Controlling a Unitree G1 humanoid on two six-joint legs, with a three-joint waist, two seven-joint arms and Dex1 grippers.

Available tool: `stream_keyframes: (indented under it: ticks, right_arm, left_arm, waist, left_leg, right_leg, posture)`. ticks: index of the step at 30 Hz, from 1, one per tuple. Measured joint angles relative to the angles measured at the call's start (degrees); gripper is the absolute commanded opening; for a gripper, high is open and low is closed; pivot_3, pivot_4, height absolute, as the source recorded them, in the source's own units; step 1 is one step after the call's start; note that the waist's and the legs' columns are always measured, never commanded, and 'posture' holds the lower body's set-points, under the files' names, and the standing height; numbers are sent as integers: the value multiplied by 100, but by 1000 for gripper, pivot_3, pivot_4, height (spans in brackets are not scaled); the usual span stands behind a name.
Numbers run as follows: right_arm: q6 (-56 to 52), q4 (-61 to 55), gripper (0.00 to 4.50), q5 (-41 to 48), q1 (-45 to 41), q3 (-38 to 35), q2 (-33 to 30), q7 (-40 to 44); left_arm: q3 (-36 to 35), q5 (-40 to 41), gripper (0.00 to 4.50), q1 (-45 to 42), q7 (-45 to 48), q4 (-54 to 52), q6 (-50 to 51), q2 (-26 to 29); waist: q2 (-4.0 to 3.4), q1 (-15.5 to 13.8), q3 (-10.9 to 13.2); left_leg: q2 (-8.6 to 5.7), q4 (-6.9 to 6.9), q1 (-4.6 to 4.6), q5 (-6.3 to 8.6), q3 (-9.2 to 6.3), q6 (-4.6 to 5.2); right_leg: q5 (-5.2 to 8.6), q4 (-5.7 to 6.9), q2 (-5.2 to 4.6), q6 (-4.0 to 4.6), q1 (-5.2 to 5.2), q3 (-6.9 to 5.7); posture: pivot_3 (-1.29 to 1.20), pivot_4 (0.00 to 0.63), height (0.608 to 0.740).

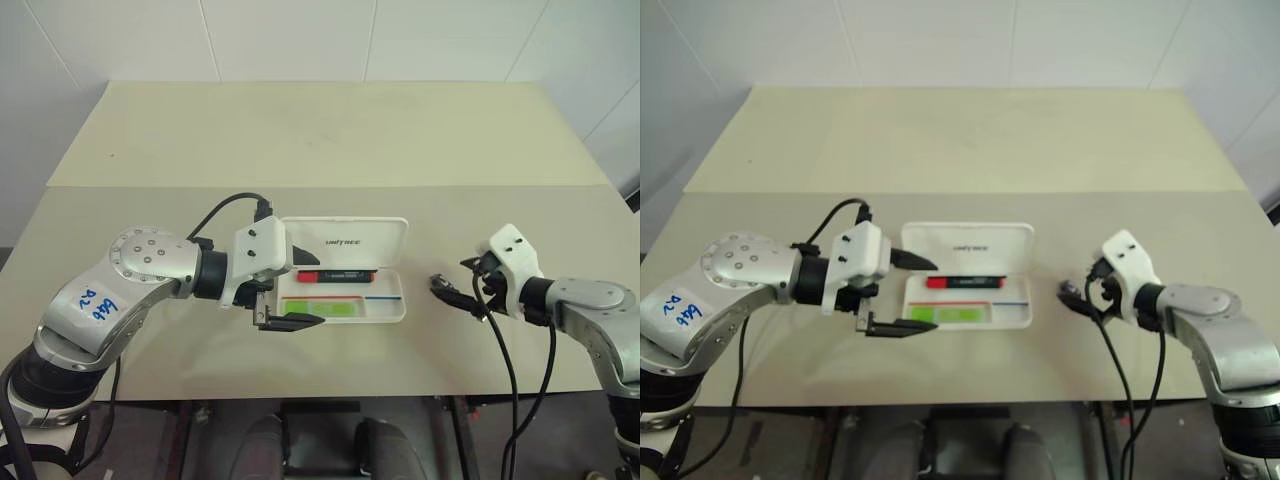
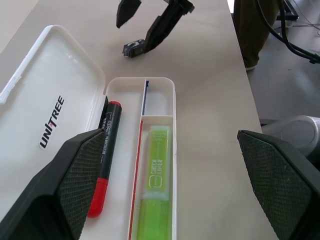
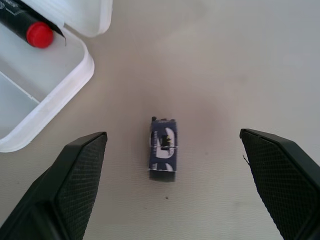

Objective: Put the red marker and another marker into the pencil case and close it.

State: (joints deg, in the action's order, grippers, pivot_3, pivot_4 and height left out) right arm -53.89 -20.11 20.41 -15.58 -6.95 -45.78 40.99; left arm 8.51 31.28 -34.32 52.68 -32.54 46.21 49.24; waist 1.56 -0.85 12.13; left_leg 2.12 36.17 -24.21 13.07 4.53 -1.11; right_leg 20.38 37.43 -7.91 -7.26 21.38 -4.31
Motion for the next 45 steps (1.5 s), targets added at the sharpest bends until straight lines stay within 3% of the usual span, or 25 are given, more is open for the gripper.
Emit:
stream_keyframes:
  ticks: [4, 7, 17, 24, 30, 45]
  right_arm:
    - [-13, 13, 4487, -23, -142, 242, 177, -184]
    - [-5, 92, 3848, -68, -142, 445, 189, -231]
    - [335, 351, 378, -131, -151, 608, -68, 44]
    - [659, 523, 377, -89, -316, 691, -162, 430]
    - [630, -331, 377, 949, -903, 412, -192, 1235]
    - [1117, -109, 377, 372, -1005, 1756, -30, 1342]
  left_arm:
    - [-1, -2, 4500, 0, -1, 2, 0, 2]
    - [-1, -2, 4500, 1, -7, 2, 0, 1]
    - [-87, -1, 4500, 97, -66, -32, 40, 87]
    - [-174, 5, 4500, 139, -140, -77, 118, 96]
    - [-336, 9, 4500, 346, -173, -177, 203, 322]
    - [-645, 262, 4500, 649, -528, -767, 633, 331]
  waist:
    - [0, -10, 0]
    - [0, -23, 0]
    - [0, -46, 0]
    - [1, -44, -1]
    - [2, 1, -1]
    - [12, -40, -7]
  left_leg:
    - [0, 2, 1, 0, 1, 0]
    - [0, 1, 0, 0, 1, 0]
    - [0, 2, 0, 0, 1, 1]
    - [0, 5, 0, 0, 1, 1]
    - [17, 1, 0, 3, -1, -4]
    - [19, 11, -1, 8, 2, -4]
  right_leg:
    - [0, 0, 0, 0, 1, 1]
    - [0, 0, 0, 0, 1, 1]
    - [0, 0, 1, 0, 1, 1]
    - [0, 0, 0, 0, 1, 1]
    - [-1, 1, 16, 2, 1, 0]
    - [-3, 0, 18, 5, 0, 4]
  posture:
    - [0, 150, 740]
    - [0, 150, 740]
    - [0, 150, 740]
    - [0, 150, 740]
    - [0, 150, 740]
    - [0, 150, 740]
